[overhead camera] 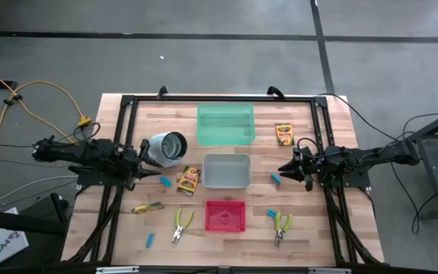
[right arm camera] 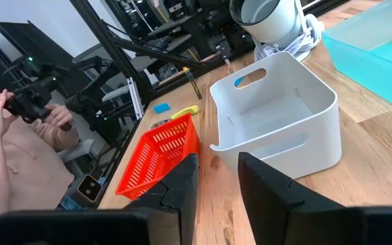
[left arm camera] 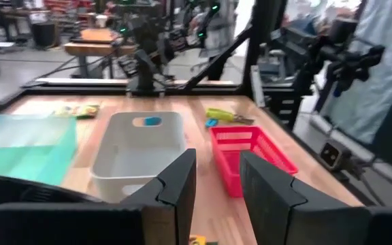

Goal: Pick & Place School Supplies
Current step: Put the bottom yellow crayon box into the green bin

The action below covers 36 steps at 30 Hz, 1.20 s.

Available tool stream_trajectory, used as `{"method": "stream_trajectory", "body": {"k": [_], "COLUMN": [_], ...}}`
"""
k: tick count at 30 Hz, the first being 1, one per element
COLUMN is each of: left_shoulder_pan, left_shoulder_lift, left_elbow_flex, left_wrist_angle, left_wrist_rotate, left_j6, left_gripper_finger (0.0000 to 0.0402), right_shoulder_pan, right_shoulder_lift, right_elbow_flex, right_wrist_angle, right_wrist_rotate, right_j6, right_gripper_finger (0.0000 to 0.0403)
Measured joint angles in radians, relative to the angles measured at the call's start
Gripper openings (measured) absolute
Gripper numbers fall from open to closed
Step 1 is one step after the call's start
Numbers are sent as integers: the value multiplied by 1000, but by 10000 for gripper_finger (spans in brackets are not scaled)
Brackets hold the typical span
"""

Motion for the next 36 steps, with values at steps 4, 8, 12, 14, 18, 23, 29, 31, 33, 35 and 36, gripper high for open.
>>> {"method": "stream_trajectory", "body": {"k": [4,8,12,14,18,23,29,31,33,35,36], "left_shoulder_pan": [-71,-138,-196,-223,-272,-332,-386,-409,-431,-451,-458], "left_shoulder_lift": [4,30,87,129,240,397,552,592,624,649,660], "left_elbow_flex": [53,83,123,158,248,350,443,467,488,510,521], "left_wrist_angle": [-89,-107,-119,-140,-204,-291,-452,-492,-517,-540,-557], "left_wrist_rotate": [-109,-207,-249,-262,-303,-335,-335,-334,-328,-310,-297], "left_j6": [-24,-113,-170,-182,-189,-217,-416,-475,-519,-557,-575], "left_gripper_finger": [110,110,110,110,110,110,110,110,110,110,110], "right_shoulder_pan": [0,0,0,0,0,0,0,0,0,0,0], "right_shoulder_lift": [0,0,0,0,0,0,0,0,0,0,0], "right_elbow_flex": [0,0,0,0,0,0,0,0,0,0,0], "right_wrist_angle": [0,0,0,0,0,0,0,0,0,0,0], "right_wrist_rotate": [0,0,0,0,0,0,0,0,0,0,0], "right_j6": [0,0,0,0,0,0,0,0,0,0,0], "right_gripper_finger": [97,97,97,97,97,97,97,97,97,97,97]}}
